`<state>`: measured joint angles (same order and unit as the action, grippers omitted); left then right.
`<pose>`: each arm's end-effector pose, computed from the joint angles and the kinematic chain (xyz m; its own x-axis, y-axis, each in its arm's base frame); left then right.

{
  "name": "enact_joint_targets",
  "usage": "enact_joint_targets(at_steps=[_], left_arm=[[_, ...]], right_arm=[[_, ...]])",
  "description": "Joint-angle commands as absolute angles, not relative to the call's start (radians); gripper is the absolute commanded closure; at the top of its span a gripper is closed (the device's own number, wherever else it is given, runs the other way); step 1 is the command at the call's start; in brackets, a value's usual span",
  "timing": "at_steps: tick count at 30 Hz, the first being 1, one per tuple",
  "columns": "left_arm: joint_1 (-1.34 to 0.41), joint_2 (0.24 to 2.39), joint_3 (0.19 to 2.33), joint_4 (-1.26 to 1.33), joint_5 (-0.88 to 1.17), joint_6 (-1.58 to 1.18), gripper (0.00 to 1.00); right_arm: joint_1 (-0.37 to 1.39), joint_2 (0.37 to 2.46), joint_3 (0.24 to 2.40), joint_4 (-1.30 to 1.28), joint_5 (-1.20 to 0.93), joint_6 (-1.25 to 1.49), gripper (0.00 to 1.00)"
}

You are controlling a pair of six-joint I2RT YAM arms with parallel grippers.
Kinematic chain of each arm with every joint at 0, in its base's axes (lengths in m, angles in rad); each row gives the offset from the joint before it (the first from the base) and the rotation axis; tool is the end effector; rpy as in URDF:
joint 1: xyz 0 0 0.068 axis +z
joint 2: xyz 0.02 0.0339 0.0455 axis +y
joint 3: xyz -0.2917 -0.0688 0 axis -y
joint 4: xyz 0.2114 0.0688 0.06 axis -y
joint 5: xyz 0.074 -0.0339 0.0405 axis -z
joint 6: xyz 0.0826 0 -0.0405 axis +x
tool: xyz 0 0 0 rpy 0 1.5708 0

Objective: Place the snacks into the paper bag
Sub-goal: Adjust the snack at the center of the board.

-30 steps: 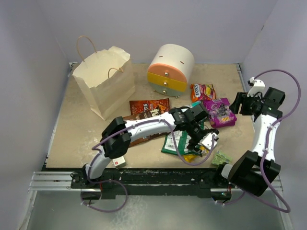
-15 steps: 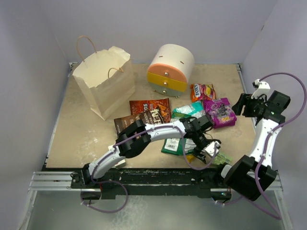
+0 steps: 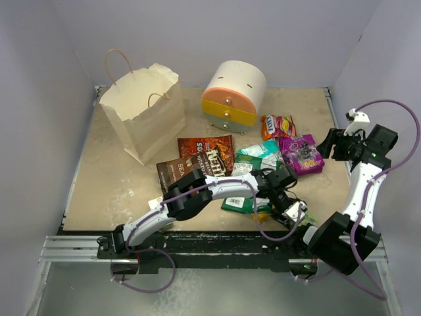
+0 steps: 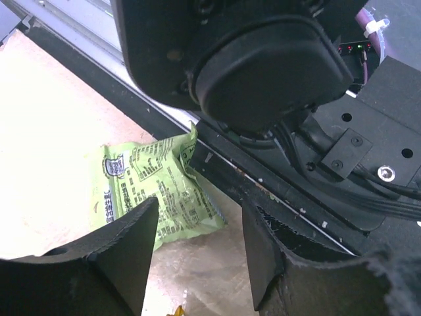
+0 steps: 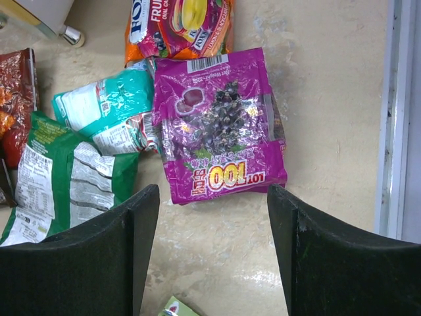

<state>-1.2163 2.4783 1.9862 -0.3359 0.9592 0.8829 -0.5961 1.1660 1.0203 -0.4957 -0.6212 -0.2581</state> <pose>0.1263 -0.5361 0.1567 0.4022 0.1914 -0.8953 0.6615 -0.7369 0.1396 0.2224 -0.0928 0.3258 -0.4968 0.0862 -0.8636 -0.0581 0.9895 0.1322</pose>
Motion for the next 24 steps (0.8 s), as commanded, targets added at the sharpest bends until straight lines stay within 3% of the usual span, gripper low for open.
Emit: enact_joint_targets(at_steps=[1, 5, 18, 24], left_arm=[[-1.234, 2.487, 2.003, -0.28, 0.972, 0.859, 0.44], [-1.235, 2.48, 1.978, -0.267, 0.956, 0.854, 0.53], [-1.229, 2.409, 1.988, -0.391, 0.856, 0.913, 0.98], [-1.187, 2.342, 1.985, -0.433, 0.806, 0.905, 1.0]], right_arm=[[-0.601, 1.164, 1.024, -0.5, -0.657, -0.264, 0.31], [-0.6, 1.167, 1.024, -0.504, -0.66, -0.267, 0.3], [-0.601, 1.165, 1.025, -0.51, -0.662, -0.271, 0.3], [-0.601, 1.155, 1.022, -0.509, -0.661, -0.272, 0.3]])
